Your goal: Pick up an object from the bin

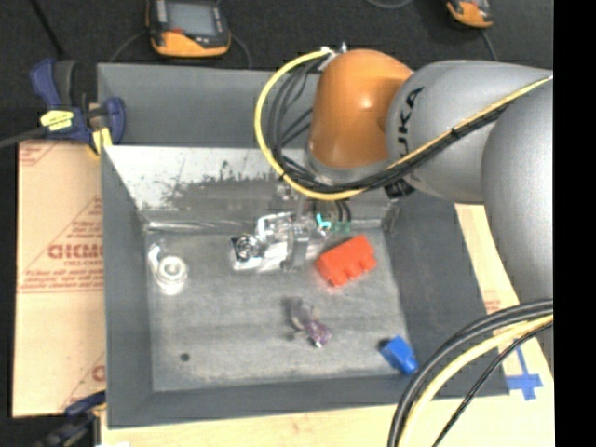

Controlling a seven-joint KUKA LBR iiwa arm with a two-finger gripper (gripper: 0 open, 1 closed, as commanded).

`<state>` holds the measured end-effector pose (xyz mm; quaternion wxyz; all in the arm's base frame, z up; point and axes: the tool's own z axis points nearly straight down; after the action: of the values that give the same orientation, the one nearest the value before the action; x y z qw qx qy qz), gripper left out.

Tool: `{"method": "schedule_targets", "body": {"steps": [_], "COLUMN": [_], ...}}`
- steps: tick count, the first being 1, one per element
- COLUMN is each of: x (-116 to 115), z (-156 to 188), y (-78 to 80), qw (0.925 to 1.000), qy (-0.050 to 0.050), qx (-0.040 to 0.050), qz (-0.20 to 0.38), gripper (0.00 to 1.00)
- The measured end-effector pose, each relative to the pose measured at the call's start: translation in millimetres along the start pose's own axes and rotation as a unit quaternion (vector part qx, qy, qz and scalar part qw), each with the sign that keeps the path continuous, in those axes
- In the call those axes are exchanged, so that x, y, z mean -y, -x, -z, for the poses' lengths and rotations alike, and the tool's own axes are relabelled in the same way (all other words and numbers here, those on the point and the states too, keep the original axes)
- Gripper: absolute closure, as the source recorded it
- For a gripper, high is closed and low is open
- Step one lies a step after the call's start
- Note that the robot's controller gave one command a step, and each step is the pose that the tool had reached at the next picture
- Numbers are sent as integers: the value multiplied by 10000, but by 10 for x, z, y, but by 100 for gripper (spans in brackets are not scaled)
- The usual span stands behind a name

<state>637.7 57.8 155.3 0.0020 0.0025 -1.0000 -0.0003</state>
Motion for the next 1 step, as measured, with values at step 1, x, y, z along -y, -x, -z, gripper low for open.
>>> {"method": "schedule_targets", "body": {"steps": [1], "x": [155], "z": [-778], "y": [217], "qw": [9998], "qy": [17], "qx": [109], "qz": [182], "gripper": [0]}}
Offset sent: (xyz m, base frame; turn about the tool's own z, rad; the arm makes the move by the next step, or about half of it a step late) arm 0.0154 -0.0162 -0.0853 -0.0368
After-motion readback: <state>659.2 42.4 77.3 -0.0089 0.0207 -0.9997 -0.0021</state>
